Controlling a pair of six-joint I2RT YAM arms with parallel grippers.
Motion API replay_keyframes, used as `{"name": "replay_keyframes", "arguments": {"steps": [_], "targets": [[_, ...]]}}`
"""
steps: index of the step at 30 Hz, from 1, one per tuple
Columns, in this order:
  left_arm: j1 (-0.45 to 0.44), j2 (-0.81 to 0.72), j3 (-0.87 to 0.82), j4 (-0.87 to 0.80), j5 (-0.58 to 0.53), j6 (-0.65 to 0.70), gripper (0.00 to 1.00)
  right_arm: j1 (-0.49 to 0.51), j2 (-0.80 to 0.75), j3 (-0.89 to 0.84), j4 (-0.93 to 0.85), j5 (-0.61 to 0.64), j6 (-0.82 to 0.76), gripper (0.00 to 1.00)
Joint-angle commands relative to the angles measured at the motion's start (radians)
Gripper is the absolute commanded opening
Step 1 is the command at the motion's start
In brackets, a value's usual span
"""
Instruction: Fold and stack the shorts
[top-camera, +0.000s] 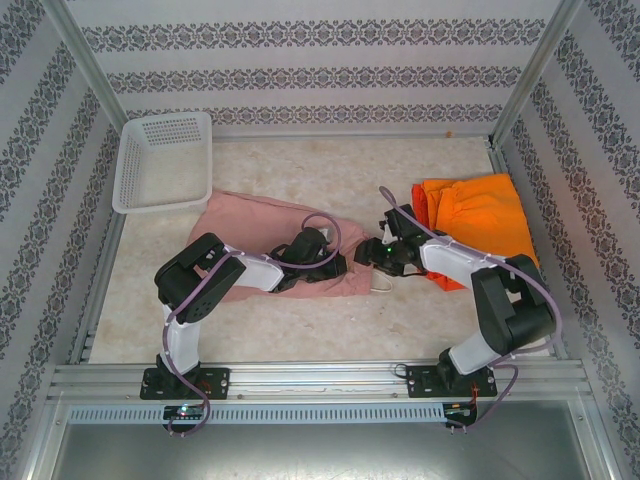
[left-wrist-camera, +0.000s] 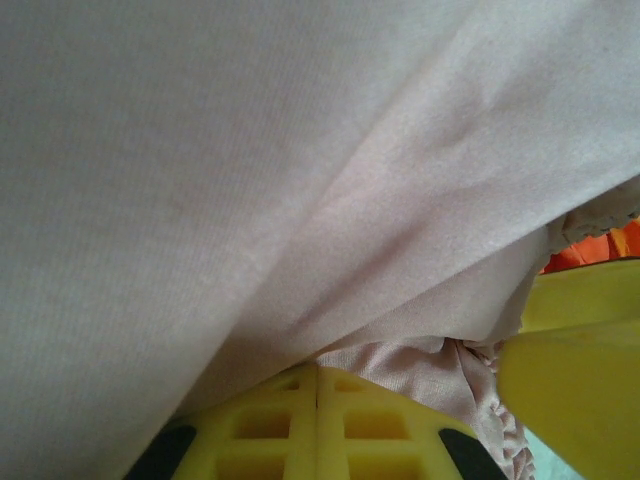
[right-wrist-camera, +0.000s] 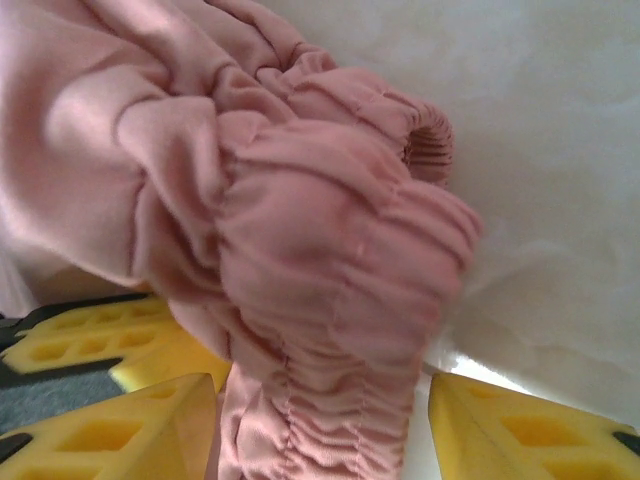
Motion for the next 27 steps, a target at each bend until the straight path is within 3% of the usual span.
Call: {"name": "replay_keyframes", "arguments": {"steps": [1,8,15,18,23,27], "targets": [[0.012,0.02,-0.035,-0.064,-0.025,-0.012,0.0,0.021,0.044,0.032,0.017,0.048,0.024,0.58],[0.012,0.019,-0.045,-0.048,-0.021,-0.016,0.0,0.055,0.099,0.05,0.028,0.072,0.044,0.54],[0.011,0.021,-0.036,-0.042,-0.021,-0.02,0.0,0.09,0.159,0.069,0.06,0.077,0.09,0.35],[0.012,0.007,-0.042,-0.038,-0.033,-0.02,0.0,0.099,0.189,0.071,0.058,0.102,0.105,0.19],[0.013,-0.108,-0.061,-0.082,-0.09,0.018,0.0,0.101,0.192,0.089,-0.002,0.174,0.072,0.0],[0.014,-0.273,-0.063,-0.217,-0.175,0.102,0.11,0.099,0.139,0.129,-0.12,0.265,-0.01,0.0]]}}
